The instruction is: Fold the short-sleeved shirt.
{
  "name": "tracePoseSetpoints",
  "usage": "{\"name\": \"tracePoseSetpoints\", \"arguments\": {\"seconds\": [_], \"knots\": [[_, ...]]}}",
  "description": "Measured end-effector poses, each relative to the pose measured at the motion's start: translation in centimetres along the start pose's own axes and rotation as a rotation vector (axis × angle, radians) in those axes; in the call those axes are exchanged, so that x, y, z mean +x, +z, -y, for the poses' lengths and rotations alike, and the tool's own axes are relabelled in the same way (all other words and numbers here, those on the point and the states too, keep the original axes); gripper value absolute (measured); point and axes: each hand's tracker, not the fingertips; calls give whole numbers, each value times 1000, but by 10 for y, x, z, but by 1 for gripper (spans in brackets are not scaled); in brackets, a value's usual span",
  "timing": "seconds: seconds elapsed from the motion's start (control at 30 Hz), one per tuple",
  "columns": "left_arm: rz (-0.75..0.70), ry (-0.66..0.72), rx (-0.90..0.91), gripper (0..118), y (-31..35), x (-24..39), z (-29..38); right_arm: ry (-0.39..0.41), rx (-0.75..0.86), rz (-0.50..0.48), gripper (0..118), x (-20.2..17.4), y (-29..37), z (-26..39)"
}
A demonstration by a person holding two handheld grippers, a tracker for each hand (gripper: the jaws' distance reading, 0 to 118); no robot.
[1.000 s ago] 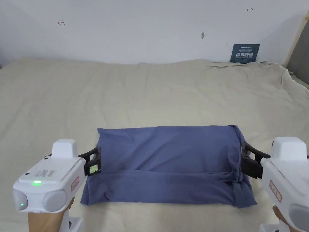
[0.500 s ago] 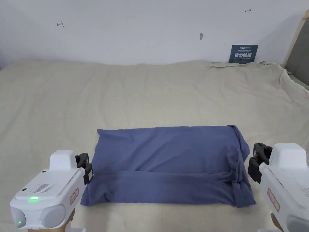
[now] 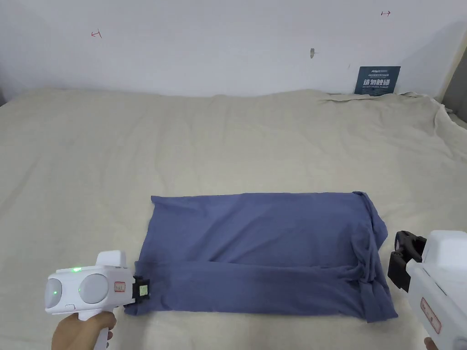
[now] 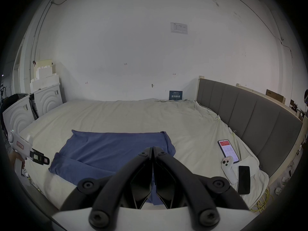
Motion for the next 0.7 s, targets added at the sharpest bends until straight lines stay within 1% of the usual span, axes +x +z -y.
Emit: {"name": "tracePoseSetpoints", "arguments": {"seconds": [0.03, 0.07, 0.3, 0.33, 0.4, 0.43, 0.5, 0.57, 0.63, 0.7], "knots": [[-3, -2, 2, 79, -4, -1, 2, 1, -7, -1, 2, 0, -1, 1], [-9, -8, -8, 86, -8, -2, 3, 2, -13, -2, 2, -1, -1, 1], [-53, -26, -65, 83, -23, -4, 15, -17, -50, -8, 2, 4, -10, 8], [-55, -32, -71, 79, -24, -3, 16, -16, -51, -7, 2, 2, -9, 8], [-41, -39, -89, 53, -29, -1, 17, -14, -56, -10, 2, 1, -10, 8], [-25, -35, -92, 45, -30, 0, 17, -15, -59, -12, 2, 1, -10, 9], [-27, -44, -87, 31, -29, 6, 16, -21, -63, -14, 2, 1, -9, 8], [5, -56, -80, 9, -28, 11, 16, -25, -68, -11, 2, 2, -8, 9], [-5, -84, -83, 6, -26, 15, 13, -32, -80, -7, 2, 9, -10, 11], [-6, -103, -64, 5, -18, 16, 12, -57, -107, -5, 2, 16, -14, 15]]}}
